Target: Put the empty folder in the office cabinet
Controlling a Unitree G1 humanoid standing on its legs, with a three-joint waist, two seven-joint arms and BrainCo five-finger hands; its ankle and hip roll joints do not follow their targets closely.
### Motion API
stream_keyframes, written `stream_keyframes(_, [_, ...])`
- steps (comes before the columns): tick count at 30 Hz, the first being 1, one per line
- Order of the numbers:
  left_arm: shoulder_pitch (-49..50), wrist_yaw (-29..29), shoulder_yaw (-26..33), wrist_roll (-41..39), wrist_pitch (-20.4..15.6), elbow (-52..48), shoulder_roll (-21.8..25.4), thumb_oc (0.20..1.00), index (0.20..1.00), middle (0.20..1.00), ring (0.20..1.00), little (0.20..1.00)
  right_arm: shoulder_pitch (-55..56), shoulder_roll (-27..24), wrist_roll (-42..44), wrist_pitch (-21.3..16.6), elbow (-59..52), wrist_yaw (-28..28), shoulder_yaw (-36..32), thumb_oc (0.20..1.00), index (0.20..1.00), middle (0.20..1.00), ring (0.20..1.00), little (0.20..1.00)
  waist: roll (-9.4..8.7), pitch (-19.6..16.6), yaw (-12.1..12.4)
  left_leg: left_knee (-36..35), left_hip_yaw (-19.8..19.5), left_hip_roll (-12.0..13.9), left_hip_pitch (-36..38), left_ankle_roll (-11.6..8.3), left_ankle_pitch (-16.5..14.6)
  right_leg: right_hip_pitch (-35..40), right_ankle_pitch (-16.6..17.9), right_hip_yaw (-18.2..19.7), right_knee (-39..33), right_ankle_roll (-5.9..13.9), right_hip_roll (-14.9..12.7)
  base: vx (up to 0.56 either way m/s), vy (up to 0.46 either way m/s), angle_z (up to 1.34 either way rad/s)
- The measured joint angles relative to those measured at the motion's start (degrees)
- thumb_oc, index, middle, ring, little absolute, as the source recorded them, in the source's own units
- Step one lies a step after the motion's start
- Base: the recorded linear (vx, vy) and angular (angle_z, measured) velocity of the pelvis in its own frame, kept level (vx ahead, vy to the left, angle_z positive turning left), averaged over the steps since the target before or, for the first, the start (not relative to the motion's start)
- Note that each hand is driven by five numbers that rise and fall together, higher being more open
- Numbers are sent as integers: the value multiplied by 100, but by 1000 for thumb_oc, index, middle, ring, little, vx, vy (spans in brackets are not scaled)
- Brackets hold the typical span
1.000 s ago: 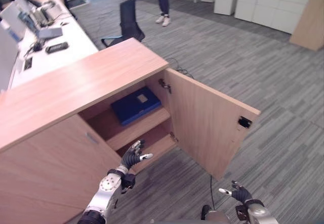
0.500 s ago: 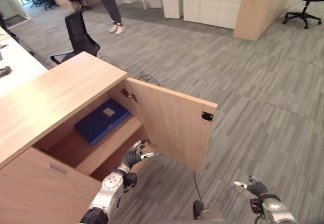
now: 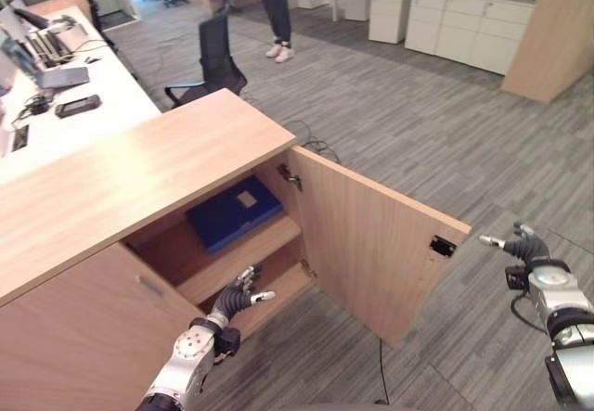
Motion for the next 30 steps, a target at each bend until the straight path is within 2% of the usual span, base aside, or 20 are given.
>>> stream_keyframes(4, [49,-127,-10,-190,106,-4,20,1000,1000,1000,1000,1000,-550,-9,5,88,417,-10,67,1000,1000,1000,1000,1000,-1,1,89,-58,-128,-23,-3,-12,13,50,-5,-120,-32,6,-31,23,12,14])
stream_keyframes(10, [105,-188,-64,-191,171,-44,35,1000,1000,1000,1000,1000,-788,110,17,115,399,0,266,1000,1000,1000,1000,1000,13,-14,324,-103,-397,-39,-129,-17,125,42,-5,-376,-28,4,-61,1,9,25])
stream_keyframes(18, [263,-163,-47,-193,210,-52,51,1000,1000,1000,1000,1000,-188,1001,126,142,330,88,351,1000,1000,1000,1000,1000,50,-41,299,-96,-587,-28,-194,-39,167,76,3,-551,-4,-12,-51,8,5,11])
stream_keyframes(24, [272,11,232,-190,205,15,-38,1000,1000,1000,1000,1000,951,1544,224,-10,-1172,284,403,1000,1000,1000,1000,1000,-110,-200,244,-133,-658,-18,-205,-52,175,81,-80,-606,0,-33,-38,-5,-1,5])
stream_keyframes(28, [295,146,476,-185,177,14,-64,1000,1000,1000,1000,1000,1765,1738,186,-77,-2288,348,385,1000,1000,1000,1000,1000,-159,-217,257,-202,-681,-23,-209,-39,181,61,-83,-623,0,-35,-46,-4,-11,4])
stream_keyframes(30, [302,230,692,-179,154,14,-93,1000,1000,1000,1000,1000,2263,1716,-326,-40,-2589,502,445,1000,1000,1000,1000,1000,-177,-217,255,-213,-695,-31,-204,-33,203,70,-101,-637,-1,-19,-53,-11,-12,2])
